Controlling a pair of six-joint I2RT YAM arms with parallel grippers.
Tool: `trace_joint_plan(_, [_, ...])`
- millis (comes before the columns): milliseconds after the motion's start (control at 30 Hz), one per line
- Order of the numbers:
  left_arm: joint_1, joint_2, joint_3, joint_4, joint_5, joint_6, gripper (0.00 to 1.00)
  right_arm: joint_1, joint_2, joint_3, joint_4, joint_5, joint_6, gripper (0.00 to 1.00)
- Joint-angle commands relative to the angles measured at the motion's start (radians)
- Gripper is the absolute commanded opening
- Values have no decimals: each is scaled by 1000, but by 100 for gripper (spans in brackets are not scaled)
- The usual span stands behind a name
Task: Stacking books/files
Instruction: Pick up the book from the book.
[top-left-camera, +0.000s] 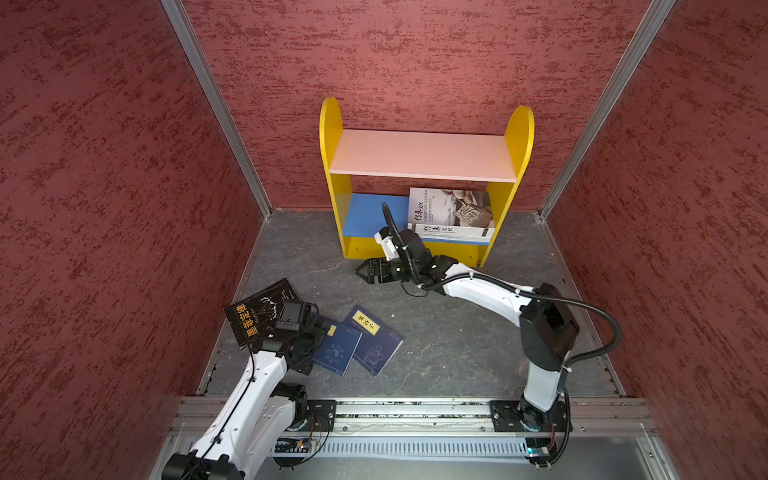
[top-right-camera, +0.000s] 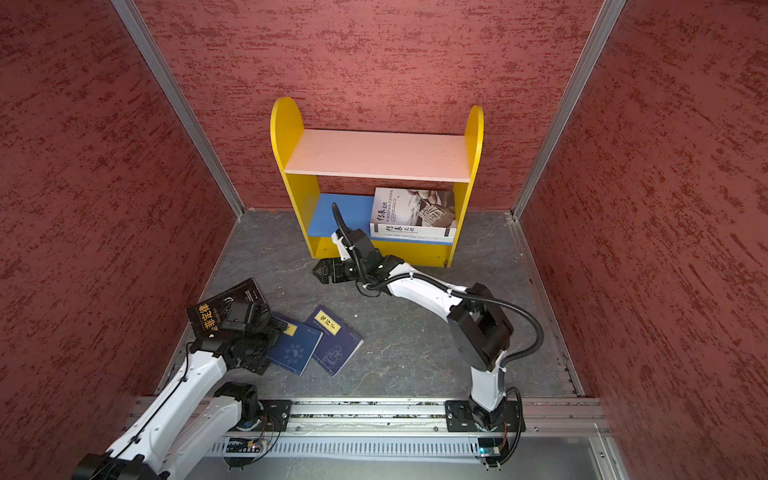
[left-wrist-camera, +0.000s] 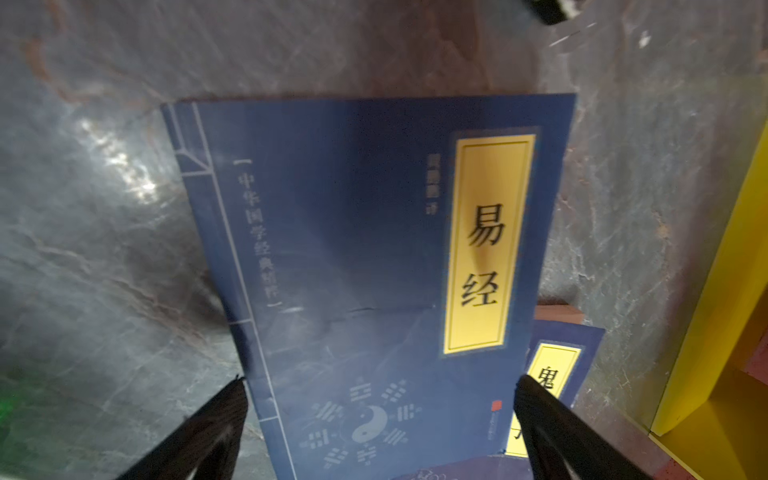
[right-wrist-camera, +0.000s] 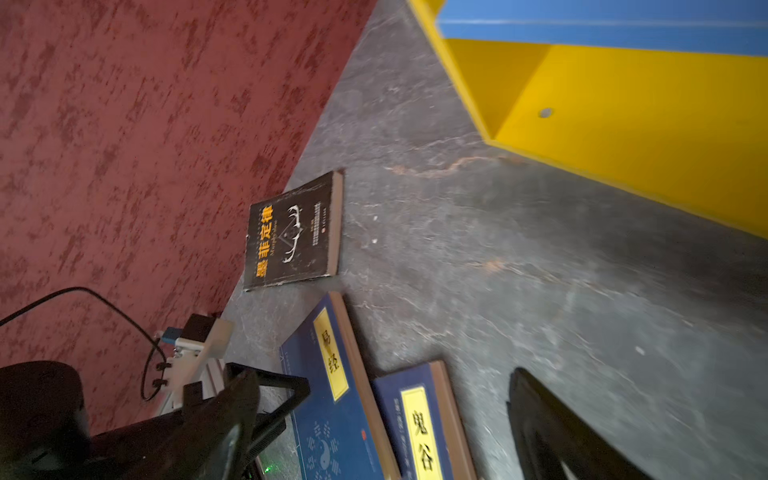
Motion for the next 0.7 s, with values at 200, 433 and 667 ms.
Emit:
trace_joint_plan(200, [77, -29, -69, 51, 94, 36, 96, 114, 271, 321, -297, -130, -155, 80])
trace_joint_plan(433, [166, -65, -176, 222, 266, 100, 93, 128, 373, 375, -319, -168, -136, 73])
trace_joint_plan(667, [200, -114, -207, 188, 279, 126, 92, 127, 529, 557, -433, -143, -141, 59])
